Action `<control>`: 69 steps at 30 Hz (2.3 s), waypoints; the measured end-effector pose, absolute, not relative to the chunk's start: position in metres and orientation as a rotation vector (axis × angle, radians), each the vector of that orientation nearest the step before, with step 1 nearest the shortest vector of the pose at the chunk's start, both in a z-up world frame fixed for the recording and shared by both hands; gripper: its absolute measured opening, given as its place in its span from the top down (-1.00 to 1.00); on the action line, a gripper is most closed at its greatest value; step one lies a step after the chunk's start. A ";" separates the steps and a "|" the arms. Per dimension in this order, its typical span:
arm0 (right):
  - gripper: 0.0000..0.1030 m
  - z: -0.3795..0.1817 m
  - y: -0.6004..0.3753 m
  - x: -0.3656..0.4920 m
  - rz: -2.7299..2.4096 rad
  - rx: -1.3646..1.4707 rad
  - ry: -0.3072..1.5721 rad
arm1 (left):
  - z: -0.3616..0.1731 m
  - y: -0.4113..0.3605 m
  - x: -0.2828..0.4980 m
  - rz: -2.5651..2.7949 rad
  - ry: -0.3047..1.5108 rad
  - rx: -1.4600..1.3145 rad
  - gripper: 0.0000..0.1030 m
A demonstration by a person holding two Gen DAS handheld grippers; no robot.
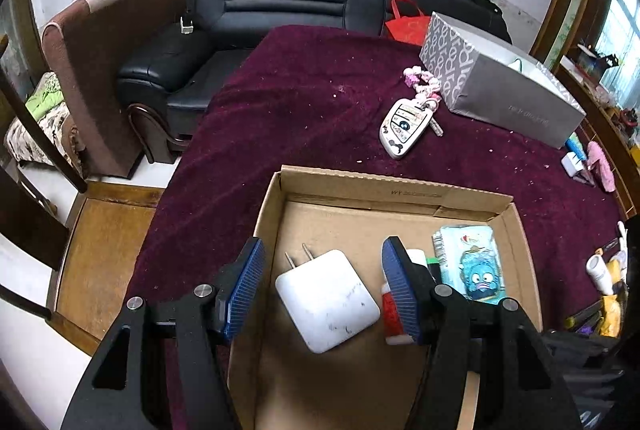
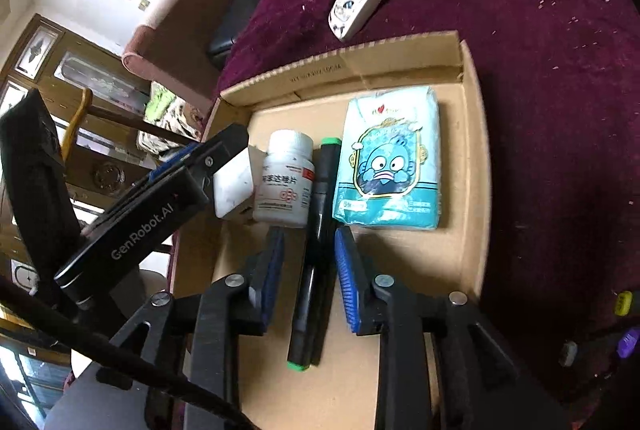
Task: Organize objects
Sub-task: 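Carry charger and marker to the cardboard tray and release both, then move both tools back toward the clear pen case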
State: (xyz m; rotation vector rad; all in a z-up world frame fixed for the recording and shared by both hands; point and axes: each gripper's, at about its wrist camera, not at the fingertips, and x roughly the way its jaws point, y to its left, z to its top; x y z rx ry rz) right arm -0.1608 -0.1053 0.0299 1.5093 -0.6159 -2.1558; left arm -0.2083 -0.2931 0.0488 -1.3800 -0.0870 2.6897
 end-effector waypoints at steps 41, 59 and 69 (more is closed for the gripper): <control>0.31 0.077 0.079 0.038 -2.612 1.300 -0.432 | 0.120 -0.154 0.071 2.546 -0.241 -1.078 -0.11; -0.20 0.098 0.066 0.080 -2.796 1.124 -0.343 | 0.128 -0.120 0.110 2.768 0.136 -0.942 -0.12; -0.20 0.095 0.067 0.077 -2.782 1.162 -0.329 | 0.118 -0.117 0.105 2.751 0.144 -0.996 -0.12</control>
